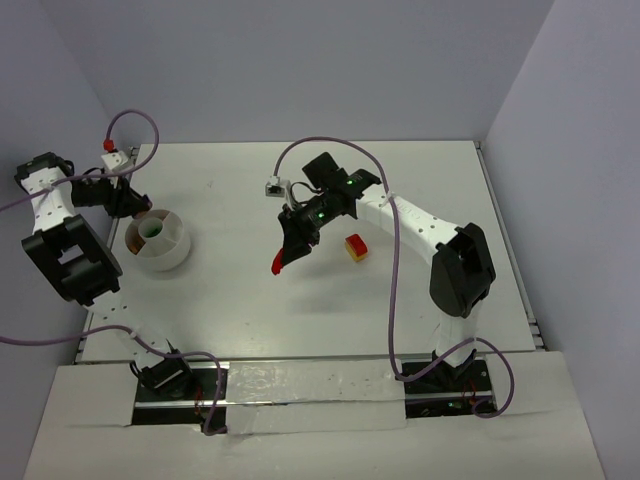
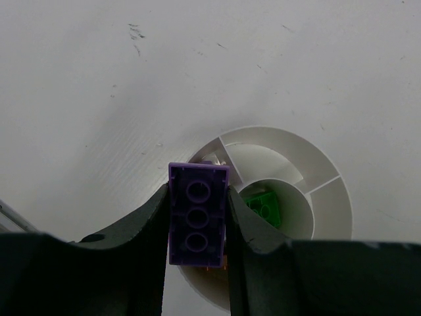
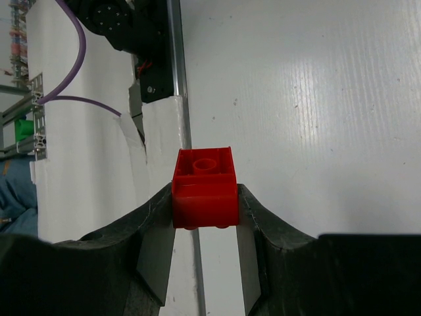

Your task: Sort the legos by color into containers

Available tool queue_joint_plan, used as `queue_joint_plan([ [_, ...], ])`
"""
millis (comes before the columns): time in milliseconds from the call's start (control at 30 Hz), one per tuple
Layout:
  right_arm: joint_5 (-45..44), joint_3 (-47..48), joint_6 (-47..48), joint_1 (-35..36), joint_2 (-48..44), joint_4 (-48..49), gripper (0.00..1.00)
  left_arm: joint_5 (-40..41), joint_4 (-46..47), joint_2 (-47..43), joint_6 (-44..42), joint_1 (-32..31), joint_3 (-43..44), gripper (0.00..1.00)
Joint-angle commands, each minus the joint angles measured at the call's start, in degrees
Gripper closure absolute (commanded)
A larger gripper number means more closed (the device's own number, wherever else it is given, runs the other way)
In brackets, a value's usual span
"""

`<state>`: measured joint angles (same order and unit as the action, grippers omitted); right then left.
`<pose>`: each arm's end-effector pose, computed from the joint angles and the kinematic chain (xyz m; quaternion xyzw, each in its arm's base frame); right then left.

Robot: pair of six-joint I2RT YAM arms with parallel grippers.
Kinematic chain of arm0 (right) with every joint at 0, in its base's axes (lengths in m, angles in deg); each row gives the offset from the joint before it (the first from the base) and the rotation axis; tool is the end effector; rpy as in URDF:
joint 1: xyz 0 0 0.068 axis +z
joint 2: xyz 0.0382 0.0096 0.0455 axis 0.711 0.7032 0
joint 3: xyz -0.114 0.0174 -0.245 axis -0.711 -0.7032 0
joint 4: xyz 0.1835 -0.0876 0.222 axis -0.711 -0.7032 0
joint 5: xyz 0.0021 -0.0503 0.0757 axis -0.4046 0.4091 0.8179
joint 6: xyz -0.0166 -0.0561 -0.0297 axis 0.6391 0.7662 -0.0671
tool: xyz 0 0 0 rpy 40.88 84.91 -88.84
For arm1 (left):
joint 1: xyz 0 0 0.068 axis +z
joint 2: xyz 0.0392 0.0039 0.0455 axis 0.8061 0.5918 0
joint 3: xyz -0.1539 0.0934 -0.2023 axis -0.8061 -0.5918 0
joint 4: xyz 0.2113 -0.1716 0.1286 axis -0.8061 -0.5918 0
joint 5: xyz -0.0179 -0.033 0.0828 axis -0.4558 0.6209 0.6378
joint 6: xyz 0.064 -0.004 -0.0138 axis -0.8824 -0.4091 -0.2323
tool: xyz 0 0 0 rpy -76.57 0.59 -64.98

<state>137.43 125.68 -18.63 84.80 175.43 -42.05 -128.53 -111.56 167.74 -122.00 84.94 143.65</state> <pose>0.3153 0.3141 0.2754 -0.4941 0.7076 0.4828 0.1486 0.3994 0.1920 0.2540 0.3930 0.7896 -0.2294 0.4115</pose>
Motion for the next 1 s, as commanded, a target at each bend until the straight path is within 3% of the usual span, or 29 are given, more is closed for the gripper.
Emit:
queue_joint_plan([
  [0, 1.08, 2.27, 0.83, -0.21, 0.06, -0.46, 1.0, -0.5, 0.51, 0.86, -0.9, 0.26, 0.79, 0.81],
  [500, 1.07, 3.23, 1.0, -0.29, 0.94, -1.25, 1.0, 0.89, -0.2, 2.89, -0.38, 0.07, 0.82, 0.76],
  [967, 0.88, 4.04, 0.44, -0.29, 1.12, -1.04, 1.0, 0.59, -3.07, 3.2, -1.7, -0.11, 1.89, 0.57],
])
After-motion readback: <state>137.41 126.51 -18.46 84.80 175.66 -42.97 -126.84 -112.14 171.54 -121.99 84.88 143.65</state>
